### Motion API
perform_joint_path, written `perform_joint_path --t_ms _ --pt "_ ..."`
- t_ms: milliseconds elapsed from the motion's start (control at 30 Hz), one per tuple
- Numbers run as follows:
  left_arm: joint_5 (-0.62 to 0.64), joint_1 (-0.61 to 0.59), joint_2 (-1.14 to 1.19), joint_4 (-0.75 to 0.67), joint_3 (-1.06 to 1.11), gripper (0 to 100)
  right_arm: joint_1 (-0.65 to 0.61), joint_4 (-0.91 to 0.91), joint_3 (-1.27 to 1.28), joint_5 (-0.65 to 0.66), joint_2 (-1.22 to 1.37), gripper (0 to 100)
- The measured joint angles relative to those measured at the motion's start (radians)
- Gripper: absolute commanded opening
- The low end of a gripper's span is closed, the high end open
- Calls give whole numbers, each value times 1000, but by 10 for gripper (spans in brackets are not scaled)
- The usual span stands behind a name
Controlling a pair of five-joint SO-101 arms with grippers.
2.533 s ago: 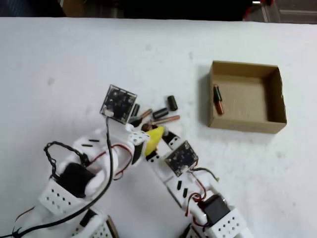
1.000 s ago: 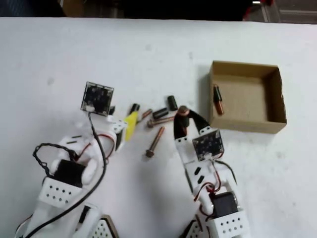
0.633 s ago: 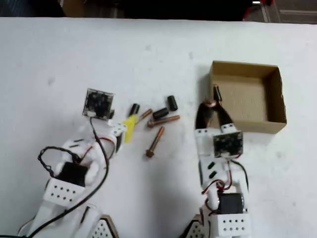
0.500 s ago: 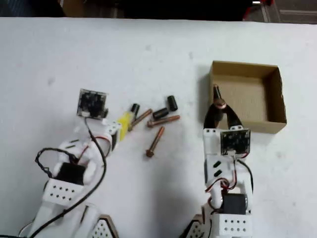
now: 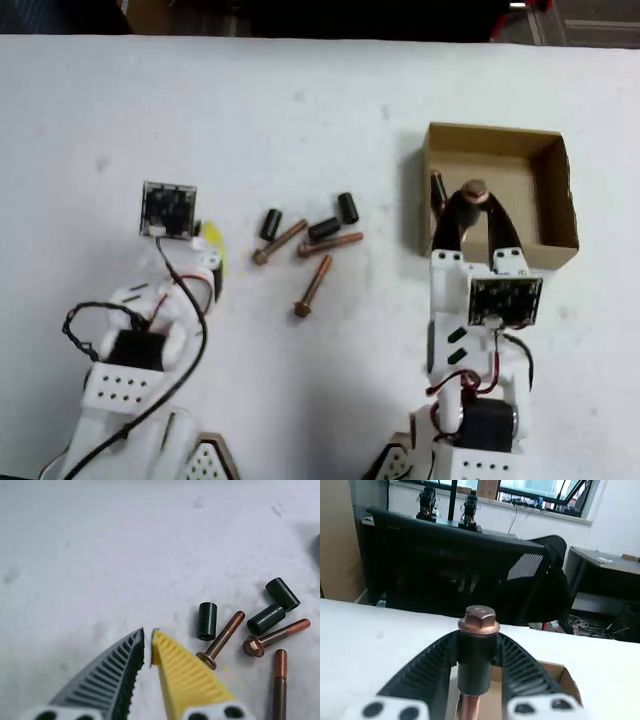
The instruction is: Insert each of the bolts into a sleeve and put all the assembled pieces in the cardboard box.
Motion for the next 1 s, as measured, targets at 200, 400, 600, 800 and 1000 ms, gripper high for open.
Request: perform_joint_path --t_ms 200,400,600,800,1000 --pt "3 -43 -40 3 0 22 5 77 -238 0 264 17" --pt "61 -54 -244 71 60 22 3 77 -442 0 646 17" --pt "69 -54 -485 98 161 24 5 77 -608 5 961 17" --pt "46 -55 -632 121 239 24 31 77 -752 5 1208 17" --pt "-3 -55 -690 121 269 24 94 77 -891 17 1435 17"
